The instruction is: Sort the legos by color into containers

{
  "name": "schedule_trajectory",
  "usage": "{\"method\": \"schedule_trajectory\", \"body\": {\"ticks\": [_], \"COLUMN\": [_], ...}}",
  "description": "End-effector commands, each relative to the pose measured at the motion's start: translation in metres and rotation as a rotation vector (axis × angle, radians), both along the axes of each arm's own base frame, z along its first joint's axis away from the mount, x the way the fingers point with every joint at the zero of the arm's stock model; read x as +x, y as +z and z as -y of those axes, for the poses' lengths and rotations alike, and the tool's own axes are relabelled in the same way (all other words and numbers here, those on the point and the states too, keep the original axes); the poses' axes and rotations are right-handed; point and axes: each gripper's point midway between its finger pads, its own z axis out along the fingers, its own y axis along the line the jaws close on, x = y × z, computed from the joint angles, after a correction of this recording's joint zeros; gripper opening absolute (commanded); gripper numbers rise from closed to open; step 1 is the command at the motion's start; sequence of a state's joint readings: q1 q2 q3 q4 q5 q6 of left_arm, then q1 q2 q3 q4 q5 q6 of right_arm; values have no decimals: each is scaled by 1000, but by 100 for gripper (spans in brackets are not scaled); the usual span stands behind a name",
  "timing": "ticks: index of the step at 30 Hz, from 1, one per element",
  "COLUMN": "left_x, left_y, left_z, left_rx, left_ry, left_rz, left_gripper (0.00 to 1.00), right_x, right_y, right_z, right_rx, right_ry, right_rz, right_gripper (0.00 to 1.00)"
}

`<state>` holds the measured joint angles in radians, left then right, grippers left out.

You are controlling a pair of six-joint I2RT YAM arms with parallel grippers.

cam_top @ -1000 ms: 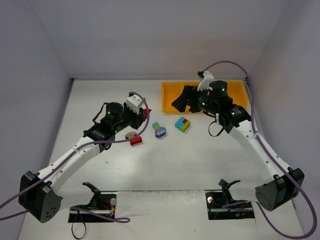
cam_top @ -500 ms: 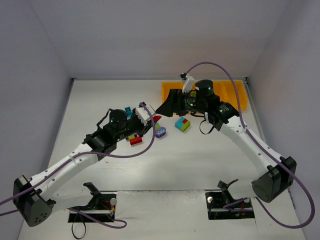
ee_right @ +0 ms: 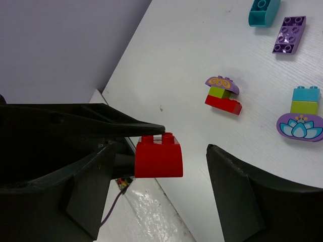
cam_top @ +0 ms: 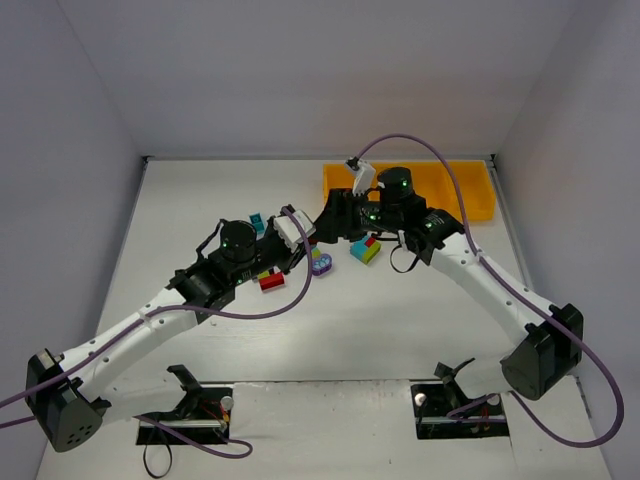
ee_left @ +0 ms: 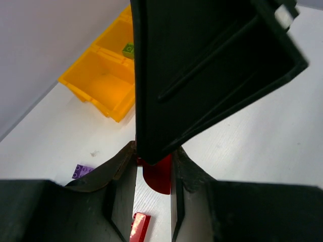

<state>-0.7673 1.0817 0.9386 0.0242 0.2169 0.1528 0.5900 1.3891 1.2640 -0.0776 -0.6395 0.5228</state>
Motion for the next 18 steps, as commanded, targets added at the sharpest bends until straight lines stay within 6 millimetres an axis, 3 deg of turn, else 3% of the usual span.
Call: {"method": "schedule_trajectory", "body": {"ticks": [1, 6, 8, 11, 16, 18], "left_x": [3, 4, 6, 8, 20, 36], "left_y": [60, 59, 55, 48, 37, 33], "left_z": [6, 8, 9, 11, 4, -10], "left_rx": [-123, -128, -119, -112, -151, -177], "left_ry": [-6, -5, -2, 3, 110, 252], "left_rz": [132, 126, 120, 105, 38, 7], "left_gripper": [1, 1, 1, 13, 74, 84], "right_x": [2, 2, 6, 13, 38, 57], "right_y": [5, -4, -6, -6, -9, -10], "right_z": [-6, -6, -5, -2, 14, 34], "right_rx": [33, 17, 7, -8, -60, -94], "right_ry": [18, 14, -2, -33, -156, -254], "right_rz": [38, 27, 36, 56, 110, 143], "right_gripper": [69, 49, 32, 2, 0, 0]}}
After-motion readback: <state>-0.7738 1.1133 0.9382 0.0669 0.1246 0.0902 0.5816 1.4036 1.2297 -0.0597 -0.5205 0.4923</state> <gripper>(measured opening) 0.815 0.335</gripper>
